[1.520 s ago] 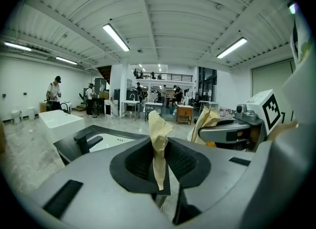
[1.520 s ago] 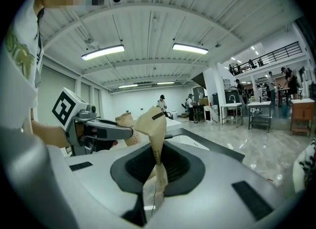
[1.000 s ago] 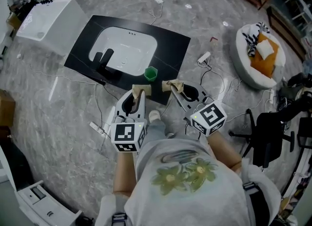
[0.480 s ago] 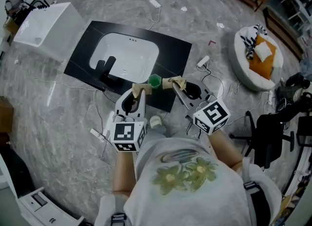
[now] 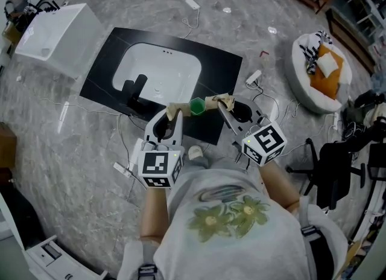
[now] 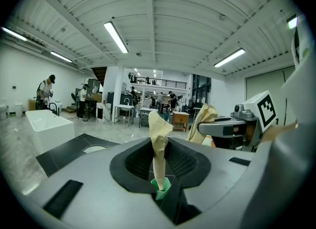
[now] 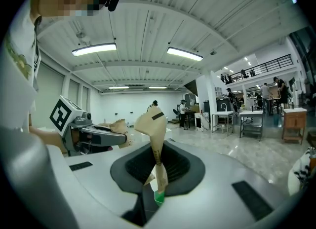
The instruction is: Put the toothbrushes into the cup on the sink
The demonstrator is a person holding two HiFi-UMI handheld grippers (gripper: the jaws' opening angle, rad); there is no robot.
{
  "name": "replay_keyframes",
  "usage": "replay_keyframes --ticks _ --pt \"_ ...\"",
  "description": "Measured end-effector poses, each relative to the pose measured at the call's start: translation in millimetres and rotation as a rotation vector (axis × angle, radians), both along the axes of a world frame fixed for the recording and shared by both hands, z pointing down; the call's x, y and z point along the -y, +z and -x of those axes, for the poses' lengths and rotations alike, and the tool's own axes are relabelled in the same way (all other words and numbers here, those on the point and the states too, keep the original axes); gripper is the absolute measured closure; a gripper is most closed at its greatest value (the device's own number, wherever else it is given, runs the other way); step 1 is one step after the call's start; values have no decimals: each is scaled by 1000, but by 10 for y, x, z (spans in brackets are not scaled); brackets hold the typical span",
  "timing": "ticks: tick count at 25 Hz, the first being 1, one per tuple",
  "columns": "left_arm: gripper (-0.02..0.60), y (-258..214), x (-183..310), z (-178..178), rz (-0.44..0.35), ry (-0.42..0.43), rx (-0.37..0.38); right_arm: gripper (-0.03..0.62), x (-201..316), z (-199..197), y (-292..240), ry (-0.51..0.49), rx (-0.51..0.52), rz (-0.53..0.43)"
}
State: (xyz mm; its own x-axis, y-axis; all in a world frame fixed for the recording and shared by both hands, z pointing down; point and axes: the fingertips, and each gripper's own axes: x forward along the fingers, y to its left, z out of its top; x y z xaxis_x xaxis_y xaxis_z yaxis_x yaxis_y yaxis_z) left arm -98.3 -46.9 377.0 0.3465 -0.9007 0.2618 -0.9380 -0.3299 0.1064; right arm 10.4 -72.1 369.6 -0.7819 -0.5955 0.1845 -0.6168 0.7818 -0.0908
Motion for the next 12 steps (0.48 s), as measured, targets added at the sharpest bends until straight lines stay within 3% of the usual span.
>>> replay_keyframes --ticks 12 --pt "492 115 364 85 18 29 -28 539 251 96 281 4 -16 63"
